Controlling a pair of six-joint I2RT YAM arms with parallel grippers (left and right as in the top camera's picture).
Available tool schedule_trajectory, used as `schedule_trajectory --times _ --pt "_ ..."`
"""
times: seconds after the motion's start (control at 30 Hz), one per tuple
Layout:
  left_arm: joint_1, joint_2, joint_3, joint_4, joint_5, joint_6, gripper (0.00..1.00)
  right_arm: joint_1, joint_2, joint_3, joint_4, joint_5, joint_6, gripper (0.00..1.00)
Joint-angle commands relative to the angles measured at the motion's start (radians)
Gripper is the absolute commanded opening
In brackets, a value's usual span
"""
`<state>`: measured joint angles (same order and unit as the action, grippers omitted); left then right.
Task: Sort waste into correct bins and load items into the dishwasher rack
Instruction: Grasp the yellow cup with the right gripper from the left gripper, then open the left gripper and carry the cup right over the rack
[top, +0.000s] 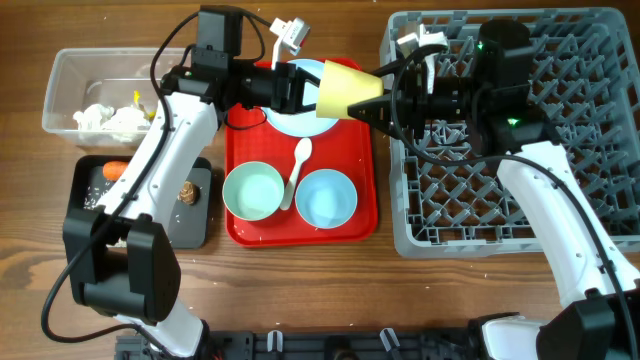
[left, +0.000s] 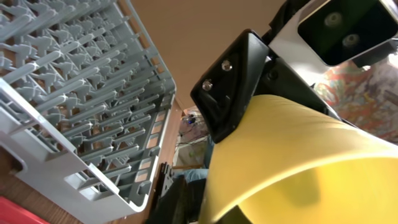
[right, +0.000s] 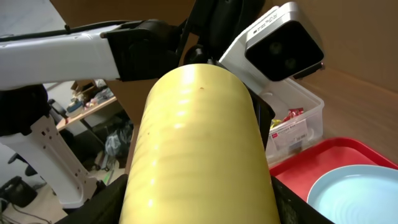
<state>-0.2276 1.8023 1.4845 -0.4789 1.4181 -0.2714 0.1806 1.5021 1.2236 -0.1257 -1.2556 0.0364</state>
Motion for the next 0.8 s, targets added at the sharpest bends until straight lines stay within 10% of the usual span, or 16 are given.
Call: schedule_trajectory --times 0.0,0.77 --pt "0.002 -0.005 0.004 -0.003 -0.097 0.002 0.14 0.011 -0.004 0.012 0.016 -0.080 0.027 0.47" --pt "0.221 -0.005 0.004 -0.214 -0.285 0.003 0.05 -0.075 -0.004 0.013 -0.029 0.427 0.232 0.41"
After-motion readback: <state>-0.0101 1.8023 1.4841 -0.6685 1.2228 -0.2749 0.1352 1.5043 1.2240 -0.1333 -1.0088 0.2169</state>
